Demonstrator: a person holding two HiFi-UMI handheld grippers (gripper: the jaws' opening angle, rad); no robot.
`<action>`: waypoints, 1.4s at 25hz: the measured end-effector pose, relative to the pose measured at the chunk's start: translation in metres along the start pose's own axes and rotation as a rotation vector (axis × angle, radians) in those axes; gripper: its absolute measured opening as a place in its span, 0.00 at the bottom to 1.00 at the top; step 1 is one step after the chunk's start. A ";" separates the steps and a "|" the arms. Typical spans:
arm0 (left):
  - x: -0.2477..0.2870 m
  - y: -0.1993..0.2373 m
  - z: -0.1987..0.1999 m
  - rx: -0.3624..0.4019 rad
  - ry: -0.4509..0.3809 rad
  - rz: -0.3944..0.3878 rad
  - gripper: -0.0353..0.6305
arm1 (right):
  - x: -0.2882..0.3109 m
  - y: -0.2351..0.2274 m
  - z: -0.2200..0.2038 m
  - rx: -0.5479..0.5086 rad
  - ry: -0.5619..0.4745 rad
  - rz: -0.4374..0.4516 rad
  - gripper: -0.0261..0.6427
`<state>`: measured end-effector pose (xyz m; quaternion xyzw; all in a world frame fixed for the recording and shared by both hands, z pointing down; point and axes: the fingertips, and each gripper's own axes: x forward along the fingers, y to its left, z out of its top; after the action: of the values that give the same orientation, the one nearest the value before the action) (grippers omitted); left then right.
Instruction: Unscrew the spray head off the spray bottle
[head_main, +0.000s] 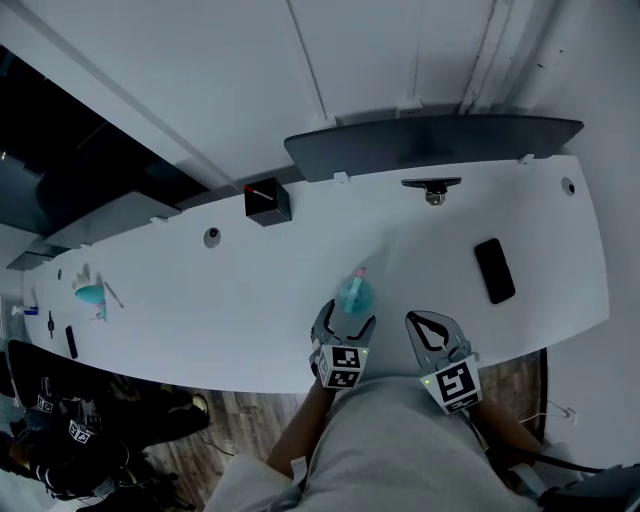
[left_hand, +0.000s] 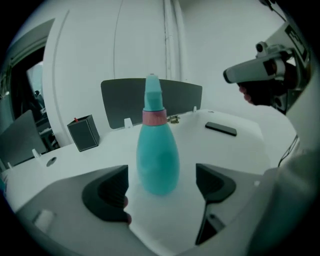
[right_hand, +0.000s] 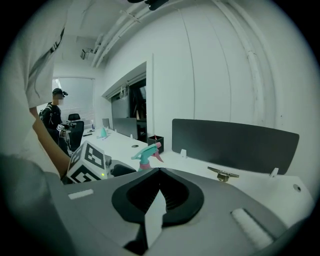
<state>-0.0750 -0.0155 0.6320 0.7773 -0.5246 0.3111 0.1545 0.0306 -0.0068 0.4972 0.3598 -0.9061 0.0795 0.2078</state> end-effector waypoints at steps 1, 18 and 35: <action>0.007 0.003 0.001 0.006 0.000 0.006 0.67 | -0.002 -0.001 -0.001 0.001 0.003 -0.008 0.04; 0.040 0.016 0.003 0.392 0.106 0.053 0.63 | 0.010 0.007 -0.010 0.137 0.052 0.033 0.04; -0.029 0.075 0.076 1.006 0.159 0.579 0.62 | 0.044 0.025 0.030 1.443 0.089 0.393 0.39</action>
<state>-0.1261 -0.0682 0.5492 0.5542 -0.4903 0.6088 -0.2860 -0.0252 -0.0246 0.4894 0.2348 -0.6672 0.7042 -0.0614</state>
